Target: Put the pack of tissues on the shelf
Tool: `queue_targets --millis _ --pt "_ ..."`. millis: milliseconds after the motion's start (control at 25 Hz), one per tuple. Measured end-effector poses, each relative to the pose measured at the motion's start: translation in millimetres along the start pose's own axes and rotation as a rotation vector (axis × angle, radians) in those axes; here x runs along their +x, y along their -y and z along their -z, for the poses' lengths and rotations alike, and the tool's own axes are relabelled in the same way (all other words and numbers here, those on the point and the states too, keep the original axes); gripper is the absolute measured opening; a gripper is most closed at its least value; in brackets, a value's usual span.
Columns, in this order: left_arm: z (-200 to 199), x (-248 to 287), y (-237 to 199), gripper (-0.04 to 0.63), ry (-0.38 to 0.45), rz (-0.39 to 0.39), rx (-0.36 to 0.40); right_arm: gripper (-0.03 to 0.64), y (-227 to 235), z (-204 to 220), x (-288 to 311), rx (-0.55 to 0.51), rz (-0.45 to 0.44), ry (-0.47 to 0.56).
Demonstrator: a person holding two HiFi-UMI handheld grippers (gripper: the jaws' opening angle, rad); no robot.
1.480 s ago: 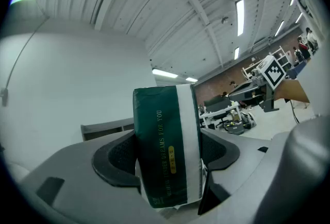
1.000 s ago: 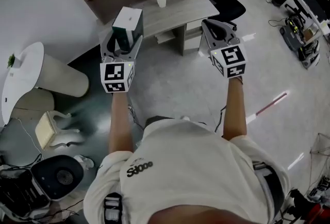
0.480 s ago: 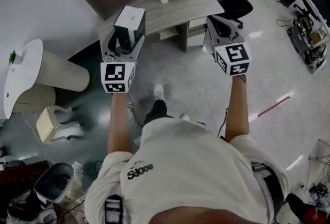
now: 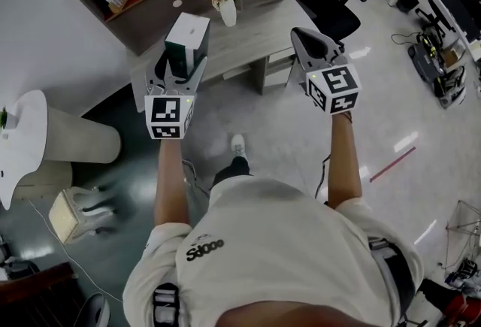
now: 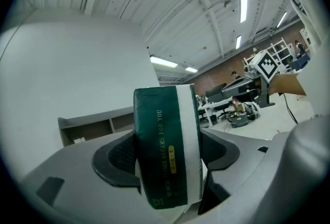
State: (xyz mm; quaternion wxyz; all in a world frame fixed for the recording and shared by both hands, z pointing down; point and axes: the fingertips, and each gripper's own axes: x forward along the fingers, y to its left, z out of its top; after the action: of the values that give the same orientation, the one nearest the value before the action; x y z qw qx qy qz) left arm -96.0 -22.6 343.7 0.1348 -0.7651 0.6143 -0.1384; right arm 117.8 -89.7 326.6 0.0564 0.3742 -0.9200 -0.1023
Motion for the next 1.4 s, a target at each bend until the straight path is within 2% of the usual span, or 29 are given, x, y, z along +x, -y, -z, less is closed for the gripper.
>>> queue_targets --millis 520,680,800,920,1080,1240,1400 --pt "19.4 142.5 -119.3 0.357 0.019 0.069 0.013 -0.006 47.7 -7.5 161.4 0.008 0.011 -0.043" --pt "20.1 175.8 -144.9 0.357 0.024 0.1 0.064 -0.006 60.4 -8.8 199.7 0.008 0.033 -0.047" --pt "22.3 198.4 -160.2 0.357 0.023 0.129 0.099 -0.006 72.2 -10.6 221.7 0.004 0.089 -0.036" --pt "26.1 218.7 -174.5 0.357 0.003 0.139 0.167 -0.006 84.1 -10.3 237.4 -0.001 0.134 -0.032" --pt "23.3 248.7 -190.1 0.357 -0.007 0.144 0.226 -0.006 100.1 -7.7 256.7 0.014 0.13 -0.037" --pt "22.4 282.4 -201.0 0.357 -0.02 0.152 0.233 -0.006 118.6 2.9 277.2 0.042 0.133 -0.037" --pt "29.5 319.4 -207.0 0.357 -0.088 0.142 0.312 -0.006 142.7 16.2 305.3 0.058 0.107 -0.042"
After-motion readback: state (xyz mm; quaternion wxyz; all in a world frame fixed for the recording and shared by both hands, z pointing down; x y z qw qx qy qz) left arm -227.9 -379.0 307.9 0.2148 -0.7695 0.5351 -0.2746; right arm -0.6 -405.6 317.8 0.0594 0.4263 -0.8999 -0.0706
